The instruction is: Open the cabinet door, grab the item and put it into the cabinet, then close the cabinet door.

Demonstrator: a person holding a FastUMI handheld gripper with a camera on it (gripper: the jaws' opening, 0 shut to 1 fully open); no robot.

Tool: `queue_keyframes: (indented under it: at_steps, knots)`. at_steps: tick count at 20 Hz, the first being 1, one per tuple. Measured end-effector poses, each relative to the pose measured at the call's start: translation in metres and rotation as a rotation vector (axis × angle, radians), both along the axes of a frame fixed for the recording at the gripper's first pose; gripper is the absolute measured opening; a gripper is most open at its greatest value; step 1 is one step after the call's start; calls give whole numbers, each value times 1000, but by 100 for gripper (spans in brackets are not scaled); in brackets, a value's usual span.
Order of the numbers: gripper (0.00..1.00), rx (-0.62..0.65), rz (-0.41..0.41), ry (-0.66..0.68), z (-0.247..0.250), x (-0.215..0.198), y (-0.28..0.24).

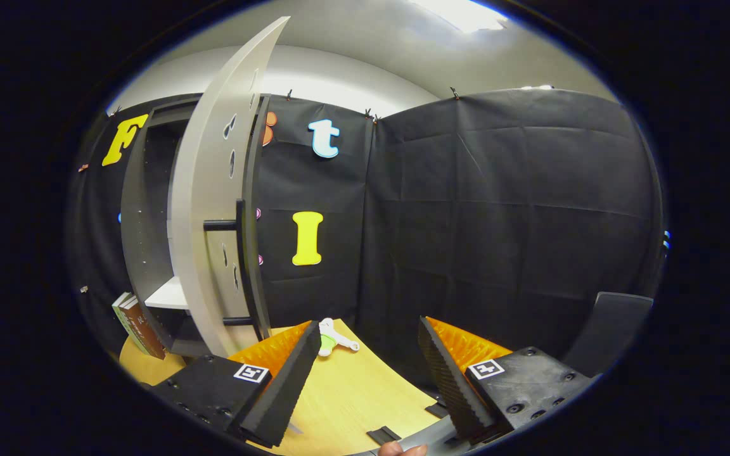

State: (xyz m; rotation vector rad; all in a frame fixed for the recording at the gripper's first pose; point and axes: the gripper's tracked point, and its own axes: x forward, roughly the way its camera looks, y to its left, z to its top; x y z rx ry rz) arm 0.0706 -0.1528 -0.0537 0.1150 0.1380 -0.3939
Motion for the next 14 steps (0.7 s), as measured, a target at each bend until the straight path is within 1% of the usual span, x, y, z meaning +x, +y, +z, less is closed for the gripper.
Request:
queue_keyframes:
  at_steps: [4,8,10,14]
  knots:
    - [98,33,39,-11,-1,29,-2]
    - [98,51,75,-13,-1,49,8]
    - [97,36,74,-13,-3,60,9]
    - [96,67,92,-13,-5,59,14]
